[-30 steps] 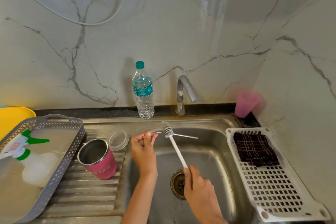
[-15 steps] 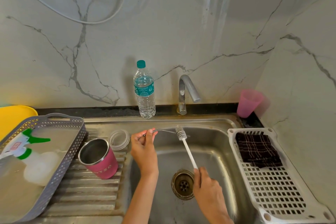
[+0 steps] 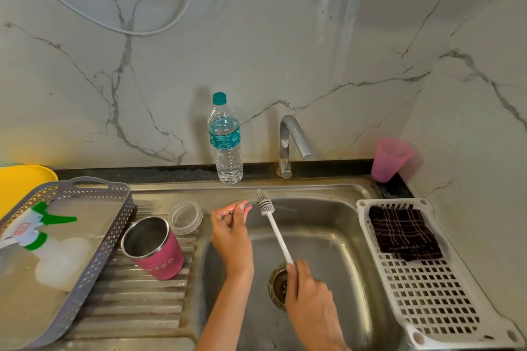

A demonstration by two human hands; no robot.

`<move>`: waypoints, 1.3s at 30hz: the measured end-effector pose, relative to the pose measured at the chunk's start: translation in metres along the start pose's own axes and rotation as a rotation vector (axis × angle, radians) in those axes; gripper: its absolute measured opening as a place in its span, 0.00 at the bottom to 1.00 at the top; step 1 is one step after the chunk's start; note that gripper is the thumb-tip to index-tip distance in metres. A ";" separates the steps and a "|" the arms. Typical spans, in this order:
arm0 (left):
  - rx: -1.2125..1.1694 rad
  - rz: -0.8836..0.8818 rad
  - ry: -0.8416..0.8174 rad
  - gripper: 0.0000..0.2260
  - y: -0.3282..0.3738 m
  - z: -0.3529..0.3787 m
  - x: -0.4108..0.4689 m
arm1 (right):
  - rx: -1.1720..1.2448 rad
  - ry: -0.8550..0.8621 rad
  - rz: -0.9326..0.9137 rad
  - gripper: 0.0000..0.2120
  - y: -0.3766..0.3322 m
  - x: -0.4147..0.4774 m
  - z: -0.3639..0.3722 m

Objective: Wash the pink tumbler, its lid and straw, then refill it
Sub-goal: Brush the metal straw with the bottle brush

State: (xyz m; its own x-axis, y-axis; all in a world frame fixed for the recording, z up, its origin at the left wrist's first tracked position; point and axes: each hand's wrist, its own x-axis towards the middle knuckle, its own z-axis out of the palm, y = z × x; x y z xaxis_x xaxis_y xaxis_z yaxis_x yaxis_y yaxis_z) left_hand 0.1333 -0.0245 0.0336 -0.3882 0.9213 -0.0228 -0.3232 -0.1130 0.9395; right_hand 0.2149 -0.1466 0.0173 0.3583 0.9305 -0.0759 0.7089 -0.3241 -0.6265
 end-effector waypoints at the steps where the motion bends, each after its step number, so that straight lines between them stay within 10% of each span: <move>1: -0.004 0.000 0.001 0.07 0.000 0.001 0.000 | 0.008 -0.007 0.007 0.12 -0.001 0.000 0.001; 39: 0.098 -0.082 -0.178 0.13 0.012 -0.004 0.035 | -0.091 -0.035 -0.104 0.16 0.014 0.053 -0.018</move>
State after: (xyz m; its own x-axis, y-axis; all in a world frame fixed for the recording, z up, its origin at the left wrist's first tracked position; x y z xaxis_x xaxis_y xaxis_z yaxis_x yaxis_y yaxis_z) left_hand 0.1123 0.0044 0.0427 -0.2027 0.9781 -0.0483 -0.2588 -0.0060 0.9659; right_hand 0.2542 -0.1048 0.0185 0.2599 0.9647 -0.0424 0.7940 -0.2384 -0.5592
